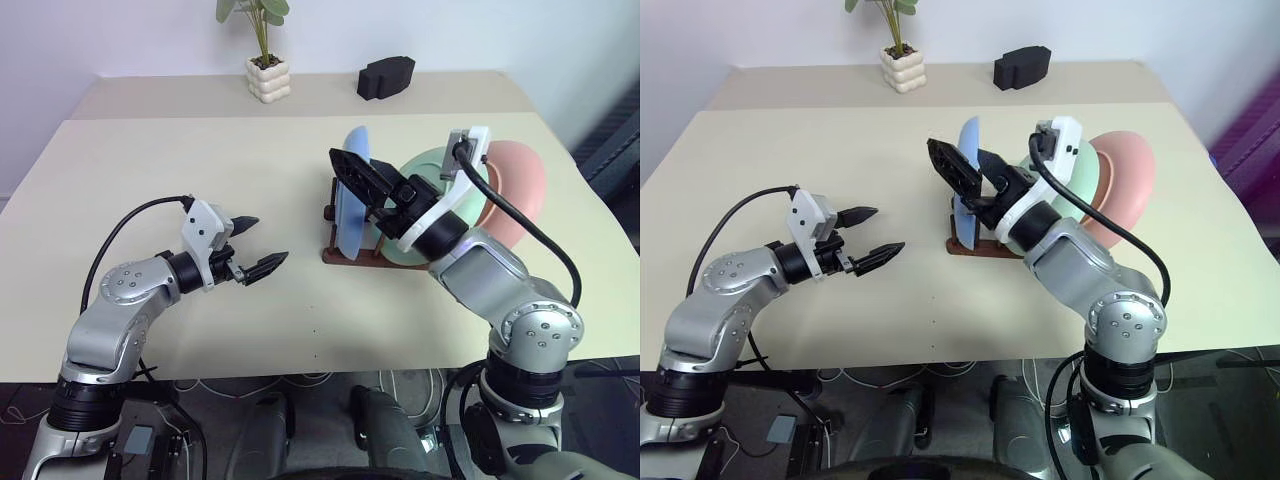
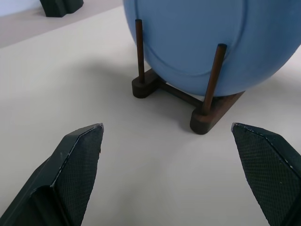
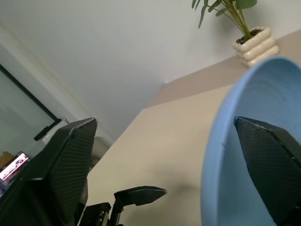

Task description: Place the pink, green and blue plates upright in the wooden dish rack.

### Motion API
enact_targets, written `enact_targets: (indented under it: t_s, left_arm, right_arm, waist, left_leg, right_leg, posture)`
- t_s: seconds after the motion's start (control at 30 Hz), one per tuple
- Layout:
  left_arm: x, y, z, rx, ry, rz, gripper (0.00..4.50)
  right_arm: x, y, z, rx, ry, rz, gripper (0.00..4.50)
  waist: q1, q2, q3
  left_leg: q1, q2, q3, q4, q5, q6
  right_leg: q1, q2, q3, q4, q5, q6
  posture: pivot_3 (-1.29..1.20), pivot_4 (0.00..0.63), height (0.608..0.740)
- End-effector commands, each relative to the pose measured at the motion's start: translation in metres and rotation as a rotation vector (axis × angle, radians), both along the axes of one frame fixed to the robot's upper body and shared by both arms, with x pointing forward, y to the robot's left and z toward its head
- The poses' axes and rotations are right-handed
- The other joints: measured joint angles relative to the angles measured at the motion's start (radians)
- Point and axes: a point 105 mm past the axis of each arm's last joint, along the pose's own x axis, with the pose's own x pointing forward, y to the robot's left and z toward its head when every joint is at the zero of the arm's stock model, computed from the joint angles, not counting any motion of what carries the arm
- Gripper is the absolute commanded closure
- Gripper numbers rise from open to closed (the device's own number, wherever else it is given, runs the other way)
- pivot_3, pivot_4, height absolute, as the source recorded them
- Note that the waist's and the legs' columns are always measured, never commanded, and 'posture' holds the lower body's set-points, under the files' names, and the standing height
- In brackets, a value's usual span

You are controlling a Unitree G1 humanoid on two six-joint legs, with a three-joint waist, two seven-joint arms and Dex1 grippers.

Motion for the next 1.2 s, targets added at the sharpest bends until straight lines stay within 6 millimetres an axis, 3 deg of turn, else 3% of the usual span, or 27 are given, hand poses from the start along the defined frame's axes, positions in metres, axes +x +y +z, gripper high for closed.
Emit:
enact_targets:
  t_s: [0.03,0.33,0.43,0.5,0.67,0.8,0.97,1.2]
  left_arm:
    - [-0.003,-0.003,0.007,-0.006,-0.038,-0.018,0.0]
    - [-0.006,-0.01,0.005,-0.02,-0.027,-0.05,0.0]
    - [-0.011,-0.018,0.002,-0.015,-0.011,-0.101,0.0]
    - [-0.015,-0.024,-0.001,-0.009,-0.001,-0.143,0.0]
    - [-0.022,-0.042,-0.006,-0.001,0.023,-0.246,0.0]
    - [-0.023,-0.054,-0.009,-0.008,0.031,-0.298,0.0]
    - [-0.019,-0.055,-0.016,-0.016,0.039,-0.307,0.0]
    - [-0.019,-0.053,-0.023,-0.02,0.03,-0.296,0.0]
  right_arm:
    - [-0.007,-0.001,0.018,-0.023,-0.105,-0.004,0.03]
    - [-0.01,-0.021,0.053,-0.2,-0.332,-0.035,0.03]
    - [-0.016,-0.048,0.057,-0.368,-0.401,-0.058,0.87]
    - [-0.021,-0.071,0.051,-0.511,-0.396,-0.076,1.86]
    - [-0.046,-0.105,0.034,-0.741,-0.349,-0.038,4.45]
    - [-0.063,-0.122,0.011,-0.926,-0.255,-0.009,4.48]
    - [-0.074,-0.142,-0.019,-1.046,-0.095,-0.006,4.48]
    - [-0.058,-0.158,-0.046,-1.151,-0.022,-0.066,4.48]
  waist:
    - [0.0,0.0,0.0]
    - [0.003,0.0,0.0]
    - [0.009,0.001,0.001]
    - [0.016,0.0,0.001]
    - [0.025,0.0,0.001]
    - [0.028,0.0,0.001]
    - [0.029,-0.001,0.0]
    - [0.029,-0.001,0.0]
  left_leg:
    - [0.0,0.0,0.0,0.0,0.0,0.0]
    - [0.0,0.0,0.0,0.0,0.0,0.0]
    - [-0.001,0.0,0.0,0.0,0.0,0.0]
    - [-0.002,-0.001,0.0,0.001,-0.001,0.001]
    - [-0.001,-0.001,0.002,0.001,-0.002,0.003]
    - [-0.001,-0.001,0.002,0.002,-0.002,0.003]
    - [0.0,0.0,0.002,0.004,-0.002,0.003]
    - [-0.001,0.0,0.003,0.004,-0.002,0.003]
  right_leg:
    - [0.0,0.0,0.0,0.0,0.0,0.0]
    - [0.0,0.0,0.0,-0.001,0.0,0.0]
    - [0.0,0.0,0.0,-0.002,0.0,0.0]
    - [0.001,-0.002,0.0,-0.003,-0.001,0.001]
    - [0.002,-0.002,0.001,-0.005,-0.002,0.002]
    - [0.003,-0.002,0.001,-0.004,-0.003,0.001]
    - [0.004,-0.002,0.001,-0.004,-0.004,0.003]
    - [0.003,-0.002,0.001,-0.005,-0.004,0.003]
  posture:
    - [0.0,0.15,0.736]
    - [0.0,0.15,0.736]
    - [0.0,0.15,0.736]
    - [0.0,0.15,0.736]
    - [0.0,0.15,0.736]
    - [0.0,0.15,0.736]
    - [0.0,0.15,0.736]
    - [0.0,0.15,0.736]
